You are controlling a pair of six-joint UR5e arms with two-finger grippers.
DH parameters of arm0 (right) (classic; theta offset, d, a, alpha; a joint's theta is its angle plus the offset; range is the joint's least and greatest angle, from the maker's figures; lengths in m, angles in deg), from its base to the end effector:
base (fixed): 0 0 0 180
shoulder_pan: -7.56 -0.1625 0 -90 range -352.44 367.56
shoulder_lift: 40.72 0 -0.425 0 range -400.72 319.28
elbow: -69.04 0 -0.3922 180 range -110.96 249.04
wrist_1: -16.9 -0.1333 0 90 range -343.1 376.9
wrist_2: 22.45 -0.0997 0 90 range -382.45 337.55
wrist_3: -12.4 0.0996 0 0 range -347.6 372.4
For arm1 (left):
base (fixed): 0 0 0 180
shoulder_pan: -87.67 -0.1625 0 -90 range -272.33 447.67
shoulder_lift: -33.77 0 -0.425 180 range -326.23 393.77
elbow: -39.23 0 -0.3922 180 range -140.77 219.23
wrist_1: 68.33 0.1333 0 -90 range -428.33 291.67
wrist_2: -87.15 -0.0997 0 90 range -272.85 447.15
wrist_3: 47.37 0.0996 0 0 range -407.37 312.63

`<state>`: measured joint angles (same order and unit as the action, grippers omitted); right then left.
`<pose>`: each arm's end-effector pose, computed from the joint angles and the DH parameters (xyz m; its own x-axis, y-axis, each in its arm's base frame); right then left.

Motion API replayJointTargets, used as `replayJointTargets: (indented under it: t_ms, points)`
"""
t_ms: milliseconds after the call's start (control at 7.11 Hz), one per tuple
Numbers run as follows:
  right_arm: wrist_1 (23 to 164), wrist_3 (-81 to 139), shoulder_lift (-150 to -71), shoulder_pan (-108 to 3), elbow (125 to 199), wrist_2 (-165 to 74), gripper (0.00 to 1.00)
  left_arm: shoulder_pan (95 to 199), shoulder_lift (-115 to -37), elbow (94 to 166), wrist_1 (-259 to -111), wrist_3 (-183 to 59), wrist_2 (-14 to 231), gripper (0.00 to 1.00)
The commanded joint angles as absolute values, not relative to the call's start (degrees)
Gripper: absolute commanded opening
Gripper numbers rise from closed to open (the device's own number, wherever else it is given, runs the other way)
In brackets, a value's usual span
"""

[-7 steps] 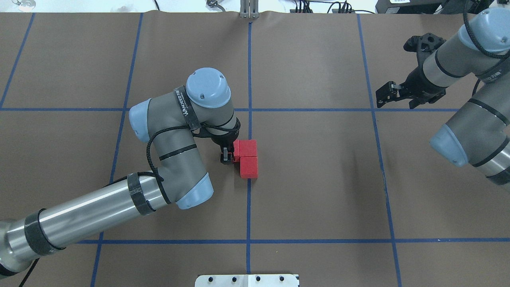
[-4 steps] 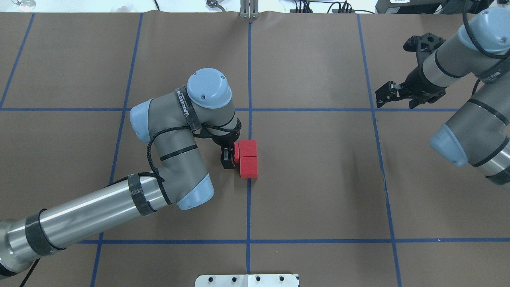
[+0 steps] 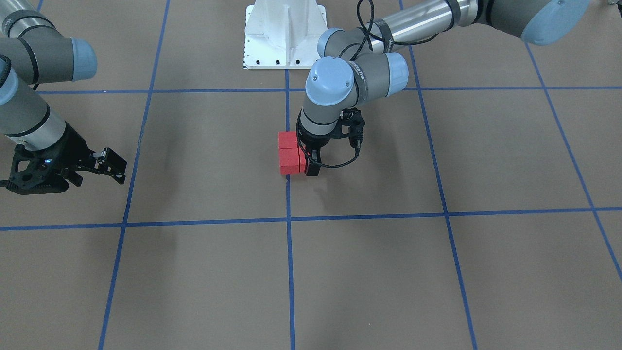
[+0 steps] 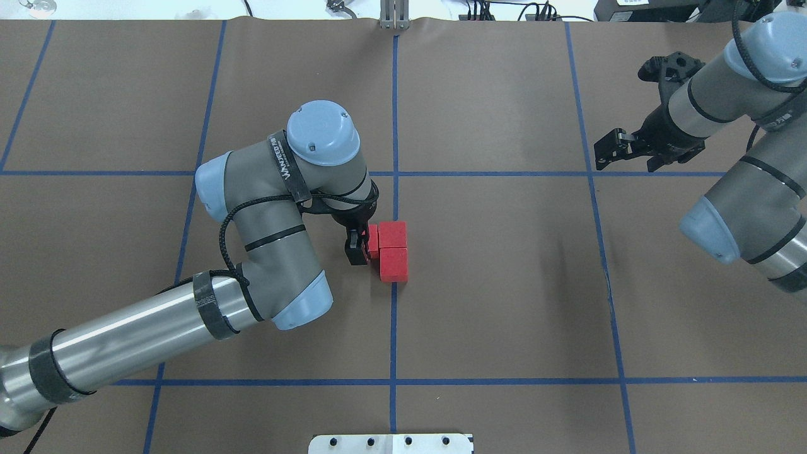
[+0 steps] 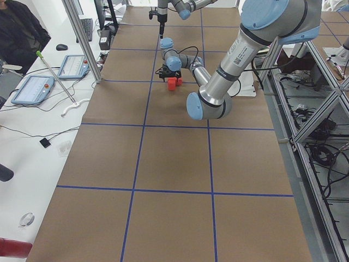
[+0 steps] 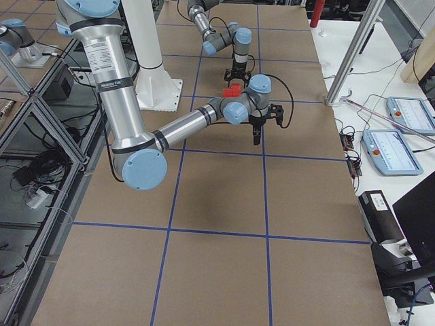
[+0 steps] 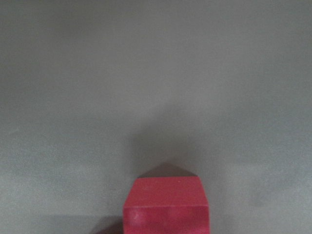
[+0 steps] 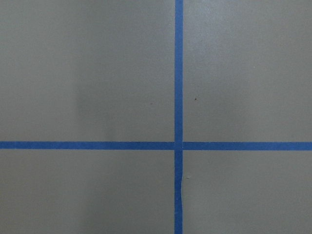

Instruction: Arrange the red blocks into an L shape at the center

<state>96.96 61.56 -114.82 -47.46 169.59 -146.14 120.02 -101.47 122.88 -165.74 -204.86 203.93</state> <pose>-0.2783 -0.5339 0.4041 0.6716 0.0107 0.7408 -0.0712 0.9962 0.0502 0.5780 -0.4708 0.2049 0.0364 -0.9993 0.0108 0.6167 0.0139 -0.7871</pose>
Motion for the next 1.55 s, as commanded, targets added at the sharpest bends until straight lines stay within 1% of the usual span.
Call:
replayJointTargets:
  t_ms: [0,141,422,703,843,984,1124,1265,1406]
  points:
    - [96.96,61.53,-114.90,-47.54,169.67,-146.20,0.99,120.37,-90.57,134.87,-165.19,-199.89,205.62,1.00]
    - [96.96,61.44,-114.90,-47.89,169.67,-146.20,0.99,120.37,-85.02,140.07,-165.19,-194.29,205.89,1.00]
    - [96.96,60.65,-115.51,-51.39,169.76,-147.33,0.99,120.72,-70.46,152.28,-165.80,-176.41,205.37,1.00]
    - [96.96,56.30,-118.75,-55.69,170.11,-150.05,0.99,128.07,-63.56,153.66,-166.85,-155.24,205.71,1.00]
    - [97.31,49.90,-120.16,-59.20,169.59,-153.02,0.99,132.63,-58.04,153.66,-171.55,-142.42,205.98,1.00]
    - [97.75,44.88,-121.56,-61.85,169.41,-153.75,0.99,138.68,-51.64,153.14,-177.52,-128.63,209.81,1.00]
    - [97.75,43.26,-123.14,-65.18,169.32,-155.15,0.99,147.00,-47.48,152.35,-178.45,-112.48,216.72,1.00]
    - [97.67,38.63,-124.90,-67.73,167.93,-156.47,0.99,155.61,-44.92,149.73,-178.46,-97.70,221.14,1.00]
    - [97.84,30.32,-126.05,-70.54,165.74,-156.48,0.99,160.40,-42.72,147.88,-178.46,-84.85,221.53,1.00]
